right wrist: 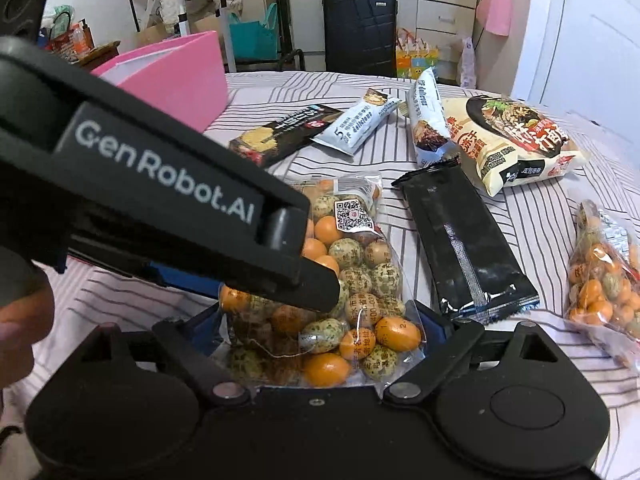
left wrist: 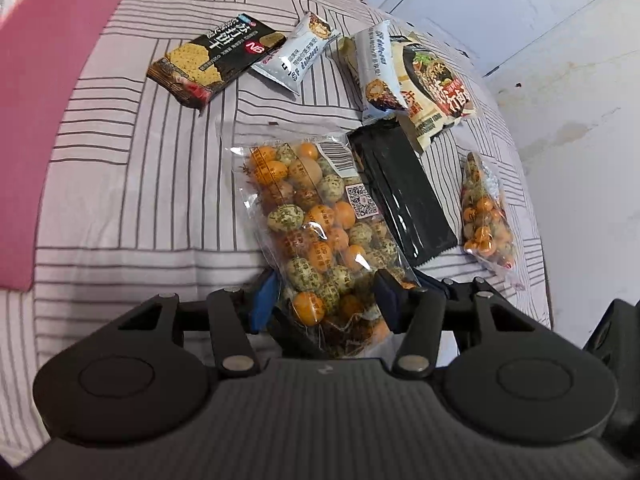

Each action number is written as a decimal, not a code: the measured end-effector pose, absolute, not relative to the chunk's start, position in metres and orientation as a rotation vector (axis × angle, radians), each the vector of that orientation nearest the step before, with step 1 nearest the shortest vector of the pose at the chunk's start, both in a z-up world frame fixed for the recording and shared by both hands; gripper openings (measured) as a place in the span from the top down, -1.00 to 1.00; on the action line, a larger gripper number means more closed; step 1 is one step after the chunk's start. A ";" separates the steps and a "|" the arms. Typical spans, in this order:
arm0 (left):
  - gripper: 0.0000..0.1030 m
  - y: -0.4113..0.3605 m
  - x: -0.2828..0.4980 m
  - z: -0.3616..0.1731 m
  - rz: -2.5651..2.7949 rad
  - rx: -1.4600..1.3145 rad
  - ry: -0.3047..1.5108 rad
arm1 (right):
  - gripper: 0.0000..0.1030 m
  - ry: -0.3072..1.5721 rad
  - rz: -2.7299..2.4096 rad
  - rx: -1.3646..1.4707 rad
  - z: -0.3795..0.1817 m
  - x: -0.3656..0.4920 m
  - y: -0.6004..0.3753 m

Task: Organize snacks
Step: 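Lift the peanut bag with the right tool and carry it over the pink box, then open the right tool to drop the peanut bag into the pink box, then close the left tool on a white biscuit stick while the right tool grasps another, then carry both white biscuit sticks in both tools over the pink box, then open both tools to drop the biscuit sticks into the box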

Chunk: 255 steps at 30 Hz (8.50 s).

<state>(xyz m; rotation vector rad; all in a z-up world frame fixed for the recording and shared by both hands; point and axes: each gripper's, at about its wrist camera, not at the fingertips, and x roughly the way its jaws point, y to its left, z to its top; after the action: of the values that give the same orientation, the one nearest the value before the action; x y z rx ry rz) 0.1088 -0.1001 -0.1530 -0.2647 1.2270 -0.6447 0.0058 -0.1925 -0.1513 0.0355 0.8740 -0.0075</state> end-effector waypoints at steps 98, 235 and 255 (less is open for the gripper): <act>-0.05 0.105 0.152 -0.003 -0.507 -0.086 1.060 | -0.89 0.647 0.249 -0.040 -0.010 0.044 -0.123; 0.57 0.130 0.260 -0.088 -0.153 -0.116 1.061 | 0.41 0.876 0.425 -0.223 -0.084 0.200 -0.010; 0.06 0.109 0.203 -0.022 -0.261 -0.019 1.027 | -0.08 0.712 0.433 -0.167 -0.008 0.096 -0.056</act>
<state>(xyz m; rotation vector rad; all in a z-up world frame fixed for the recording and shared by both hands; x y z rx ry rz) 0.2026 0.1093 -0.0225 -0.0192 1.0267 -0.2613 0.0959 -0.0561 -0.0084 -0.1674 0.7115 0.4325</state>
